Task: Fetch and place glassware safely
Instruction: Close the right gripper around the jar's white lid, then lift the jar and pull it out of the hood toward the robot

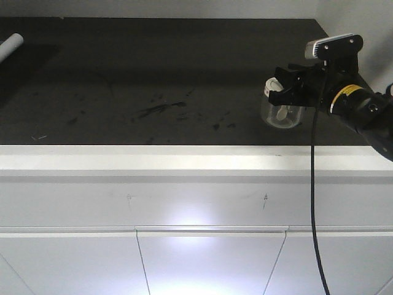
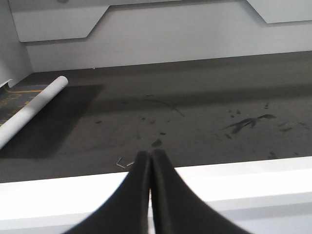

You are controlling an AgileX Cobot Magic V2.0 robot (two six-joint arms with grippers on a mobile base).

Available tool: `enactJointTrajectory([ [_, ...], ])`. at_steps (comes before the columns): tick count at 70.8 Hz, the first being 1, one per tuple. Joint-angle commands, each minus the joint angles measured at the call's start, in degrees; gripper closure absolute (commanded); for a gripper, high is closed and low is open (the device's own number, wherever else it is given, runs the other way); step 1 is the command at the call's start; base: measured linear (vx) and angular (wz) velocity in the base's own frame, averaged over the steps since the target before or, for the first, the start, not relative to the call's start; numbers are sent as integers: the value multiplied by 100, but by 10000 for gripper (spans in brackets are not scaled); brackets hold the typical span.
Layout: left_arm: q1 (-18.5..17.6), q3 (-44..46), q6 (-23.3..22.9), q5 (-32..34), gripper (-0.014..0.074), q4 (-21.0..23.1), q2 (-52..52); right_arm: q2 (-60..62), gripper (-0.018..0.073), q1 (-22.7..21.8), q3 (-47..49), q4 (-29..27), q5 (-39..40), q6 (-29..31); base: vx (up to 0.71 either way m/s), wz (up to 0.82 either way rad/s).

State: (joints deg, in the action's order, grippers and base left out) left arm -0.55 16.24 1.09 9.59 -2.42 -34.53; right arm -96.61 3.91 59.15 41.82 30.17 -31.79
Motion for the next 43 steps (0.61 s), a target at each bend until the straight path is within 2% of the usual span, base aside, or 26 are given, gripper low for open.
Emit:
enactJointTrajectory([
  [1,-33,143,-18,432,603,58,21,627,563,-16,-292,48,820,25,0,0],
  [28,-33,143,-18,432,603,58,21,1807,563,-3,-1804,389,1403,-88,0,0],
  [33,-33,143,-18,432,603,58,21,1917,563,133,-1923,389,1401,-88,0,0],
  [43,-33,143,-19,432,603,58,1,1973,563,791,-1921,433,1320,-88,0,0],
])
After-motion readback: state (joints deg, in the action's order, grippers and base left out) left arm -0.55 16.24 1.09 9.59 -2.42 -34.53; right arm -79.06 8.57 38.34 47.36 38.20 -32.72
